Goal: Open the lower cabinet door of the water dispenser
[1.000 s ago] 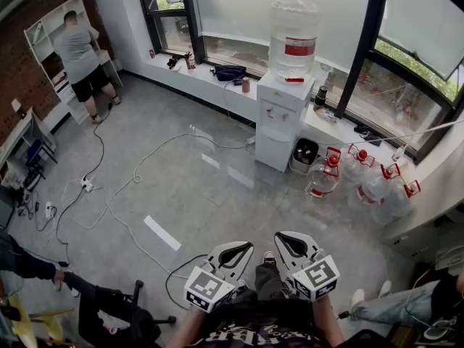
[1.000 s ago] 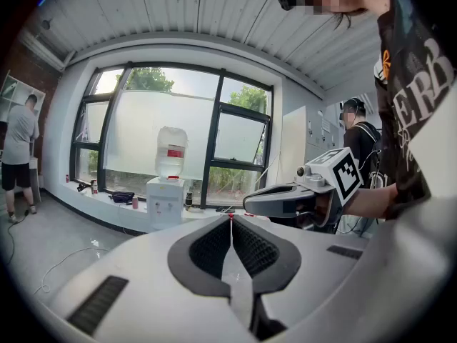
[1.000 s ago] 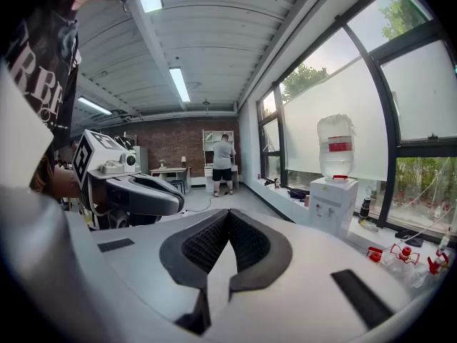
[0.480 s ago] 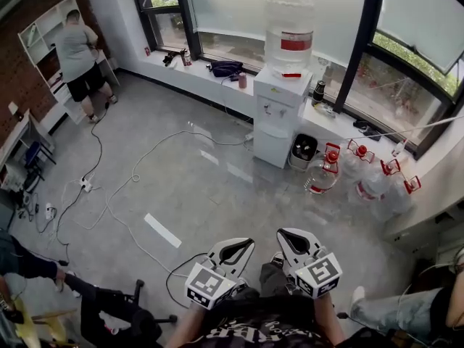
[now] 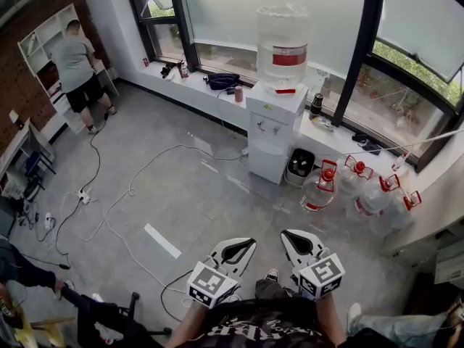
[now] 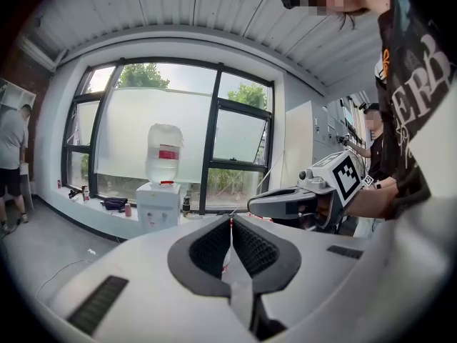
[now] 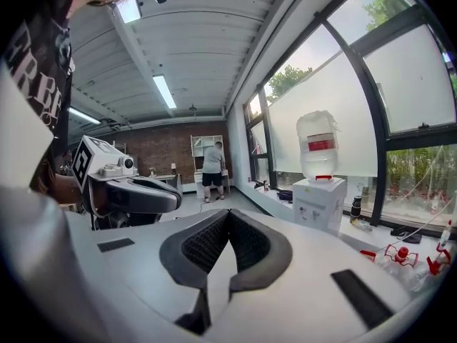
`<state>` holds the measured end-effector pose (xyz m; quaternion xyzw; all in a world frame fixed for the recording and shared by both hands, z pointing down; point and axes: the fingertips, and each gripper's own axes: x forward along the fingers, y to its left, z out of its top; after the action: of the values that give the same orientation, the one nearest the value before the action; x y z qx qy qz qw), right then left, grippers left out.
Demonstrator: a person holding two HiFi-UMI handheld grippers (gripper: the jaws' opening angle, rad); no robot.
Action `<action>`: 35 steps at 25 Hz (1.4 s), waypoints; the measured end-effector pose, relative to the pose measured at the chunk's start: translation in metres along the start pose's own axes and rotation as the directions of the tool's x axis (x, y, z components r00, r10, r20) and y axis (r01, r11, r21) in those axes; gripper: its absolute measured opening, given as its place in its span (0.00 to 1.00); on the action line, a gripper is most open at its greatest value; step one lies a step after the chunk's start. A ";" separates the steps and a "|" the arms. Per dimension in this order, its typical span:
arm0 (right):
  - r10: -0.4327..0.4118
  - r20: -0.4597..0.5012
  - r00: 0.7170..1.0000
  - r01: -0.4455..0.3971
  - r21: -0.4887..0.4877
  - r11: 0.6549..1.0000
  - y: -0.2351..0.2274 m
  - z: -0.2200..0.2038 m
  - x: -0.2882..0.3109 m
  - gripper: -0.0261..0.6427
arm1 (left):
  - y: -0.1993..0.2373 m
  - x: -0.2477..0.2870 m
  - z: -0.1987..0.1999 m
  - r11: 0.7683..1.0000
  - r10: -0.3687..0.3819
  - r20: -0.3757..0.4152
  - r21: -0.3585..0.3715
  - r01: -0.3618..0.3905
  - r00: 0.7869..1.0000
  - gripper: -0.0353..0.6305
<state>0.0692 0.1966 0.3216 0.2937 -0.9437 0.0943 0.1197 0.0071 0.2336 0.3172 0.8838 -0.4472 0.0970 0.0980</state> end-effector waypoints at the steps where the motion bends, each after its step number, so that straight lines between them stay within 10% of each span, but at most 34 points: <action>1: -0.002 0.004 1.000 0.002 0.001 1.000 -0.012 0.005 0.000 0.06 | 0.002 0.011 0.006 1.000 0.000 0.002 0.004 0.000 1.000 0.08; 21: 0.010 0.003 1.000 -0.010 0.108 0.994 -0.139 -0.012 0.037 0.06 | 0.043 0.134 0.017 1.000 0.015 -0.093 0.008 -0.015 0.996 0.08; 35: -0.160 -0.002 0.987 0.159 0.126 0.979 -0.204 0.030 0.175 0.06 | 0.203 0.190 0.042 0.988 -0.137 -0.106 0.056 0.143 0.985 0.08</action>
<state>0.0421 -0.0692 0.3640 0.3757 -0.9097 0.1428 0.1042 -0.0435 -0.0418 0.3440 0.9096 -0.3751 0.1488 0.0991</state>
